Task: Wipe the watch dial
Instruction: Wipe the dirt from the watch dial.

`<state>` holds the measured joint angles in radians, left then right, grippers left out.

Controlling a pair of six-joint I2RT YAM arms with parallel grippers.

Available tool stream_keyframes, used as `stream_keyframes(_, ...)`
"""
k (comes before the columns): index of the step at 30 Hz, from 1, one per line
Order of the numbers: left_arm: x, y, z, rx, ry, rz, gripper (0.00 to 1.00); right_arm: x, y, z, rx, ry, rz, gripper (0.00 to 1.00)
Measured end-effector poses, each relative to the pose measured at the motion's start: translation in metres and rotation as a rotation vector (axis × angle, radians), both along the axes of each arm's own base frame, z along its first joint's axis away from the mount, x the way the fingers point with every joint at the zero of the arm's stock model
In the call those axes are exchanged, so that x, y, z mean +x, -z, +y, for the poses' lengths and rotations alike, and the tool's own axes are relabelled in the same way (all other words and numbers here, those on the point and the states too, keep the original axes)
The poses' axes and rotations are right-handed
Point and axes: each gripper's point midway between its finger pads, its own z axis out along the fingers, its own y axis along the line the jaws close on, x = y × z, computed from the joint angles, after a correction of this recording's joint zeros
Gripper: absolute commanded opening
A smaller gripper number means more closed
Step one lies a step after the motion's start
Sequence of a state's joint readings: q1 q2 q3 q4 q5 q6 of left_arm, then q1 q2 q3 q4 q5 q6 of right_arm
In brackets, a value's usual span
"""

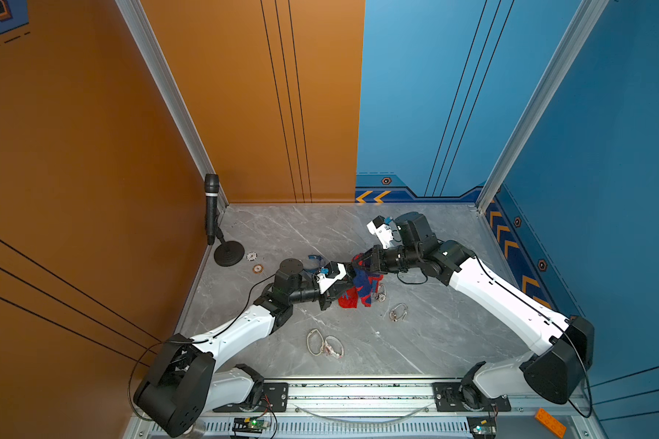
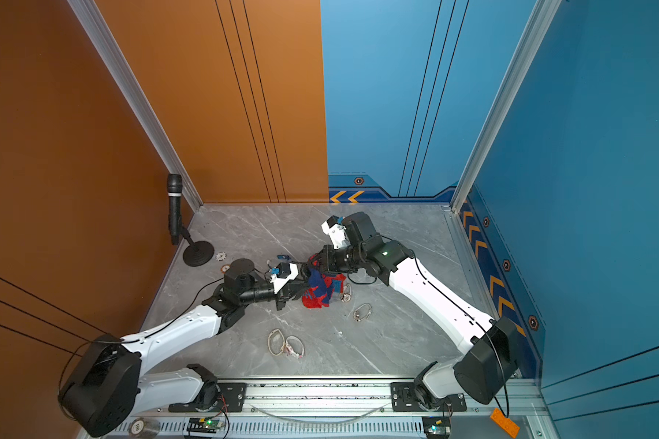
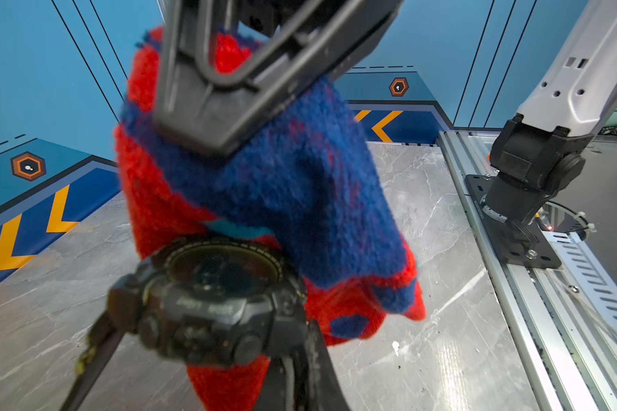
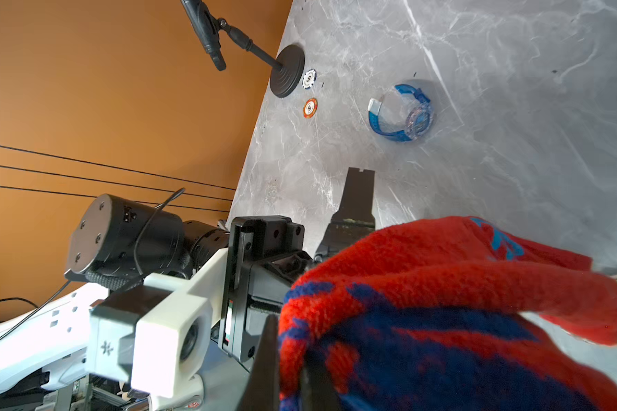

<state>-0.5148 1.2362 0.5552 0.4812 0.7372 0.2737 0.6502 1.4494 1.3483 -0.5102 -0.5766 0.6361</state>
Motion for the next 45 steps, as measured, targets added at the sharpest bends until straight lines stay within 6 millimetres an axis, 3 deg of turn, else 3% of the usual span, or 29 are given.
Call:
stream_keyframes(8, -0.002, 0.006, 0.002, 0.018, -0.005, 0.032, 0.00, 0.011, 0.035, 0.007, -0.011, 0.001, 0.061, 0.00)
stream_keyframes(17, 0.000, 0.010, 0.005, 0.031, -0.023, 0.052, 0.00, 0.026, 0.054, -0.015, -0.027, 0.062, 0.103, 0.00)
stream_keyframes(21, 0.001, 0.001, 0.006, 0.013, -0.027, 0.021, 0.00, 0.033, 0.049, -0.027, -0.021, 0.095, 0.096, 0.00)
stream_keyframes(26, 0.001, -0.007, 0.006, -0.004, -0.027, -0.010, 0.00, 0.026, 0.022, -0.030, 0.029, 0.092, 0.059, 0.00)
stream_keyframes(33, 0.002, -0.008, 0.006, -0.006, -0.027, -0.013, 0.00, 0.008, -0.021, -0.008, 0.110, 0.025, 0.015, 0.00)
stream_keyframes(37, 0.002, -0.008, 0.006, -0.006, -0.028, -0.012, 0.00, -0.003, -0.021, 0.006, 0.117, -0.015, 0.030, 0.00)
stream_keyframes(45, 0.002, -0.008, 0.007, -0.012, -0.032, 0.006, 0.00, 0.001, 0.009, 0.020, 0.098, -0.034, 0.078, 0.00)
